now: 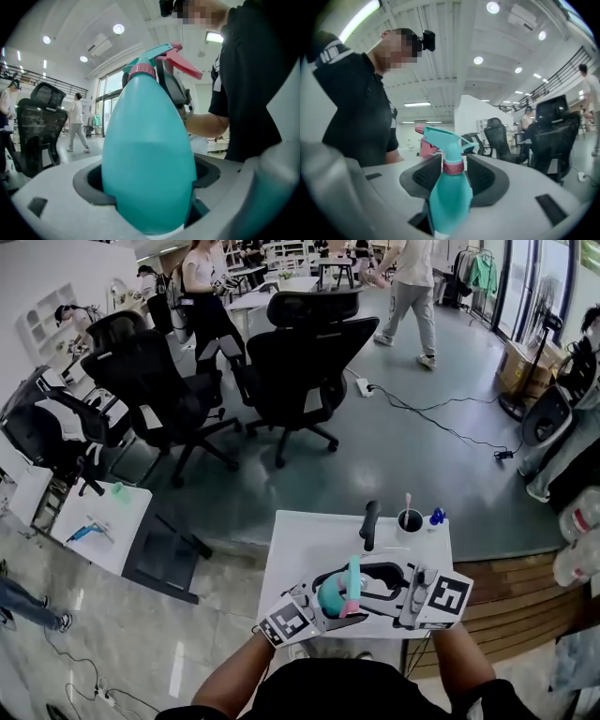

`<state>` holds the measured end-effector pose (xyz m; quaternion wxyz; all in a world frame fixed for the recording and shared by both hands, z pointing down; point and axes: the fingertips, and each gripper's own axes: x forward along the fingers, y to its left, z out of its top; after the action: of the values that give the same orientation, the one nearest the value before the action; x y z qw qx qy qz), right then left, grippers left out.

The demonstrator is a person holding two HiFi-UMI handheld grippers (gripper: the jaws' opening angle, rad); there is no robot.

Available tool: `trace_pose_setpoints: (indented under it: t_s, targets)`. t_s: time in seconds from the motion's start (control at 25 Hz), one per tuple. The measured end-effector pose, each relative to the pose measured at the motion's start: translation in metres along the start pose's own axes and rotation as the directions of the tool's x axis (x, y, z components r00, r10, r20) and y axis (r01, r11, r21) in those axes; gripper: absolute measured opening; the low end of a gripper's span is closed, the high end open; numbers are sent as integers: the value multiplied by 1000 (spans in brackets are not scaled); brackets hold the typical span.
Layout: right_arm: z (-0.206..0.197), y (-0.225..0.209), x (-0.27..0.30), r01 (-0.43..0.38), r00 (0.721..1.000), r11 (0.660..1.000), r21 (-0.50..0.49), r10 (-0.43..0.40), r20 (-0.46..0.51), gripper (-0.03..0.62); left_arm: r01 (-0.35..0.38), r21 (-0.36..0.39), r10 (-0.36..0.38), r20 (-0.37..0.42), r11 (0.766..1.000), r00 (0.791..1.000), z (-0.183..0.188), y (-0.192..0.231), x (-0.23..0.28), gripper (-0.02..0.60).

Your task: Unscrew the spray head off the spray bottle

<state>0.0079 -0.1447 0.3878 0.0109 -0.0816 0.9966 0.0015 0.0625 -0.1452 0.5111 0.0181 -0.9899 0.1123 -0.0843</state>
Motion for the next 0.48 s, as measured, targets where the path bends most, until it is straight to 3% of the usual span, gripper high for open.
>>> trace_pose_setpoints:
  t_s: [0.12,0.2,0.32,0.48]
  targets:
    - [-5,-24,-1,194,981,980,44,-194,9,216,-130,-10,129,-33,991,991,-5,26,-6,460]
    - [-6,-31,-3,278,960,958,73,-280,22,221,-196,-22,195,-39,980,980,-5,38,-11,460]
    - [-10,-32,-1,347,937,935,72,-349,6,215,-272,-55,270,-40,961,962,-6,52,-17,460]
    - [-11,-23,6,364,931,929,61,-364,-9,207,-308,-56,305,-59,950,951,-9,56,-20,460]
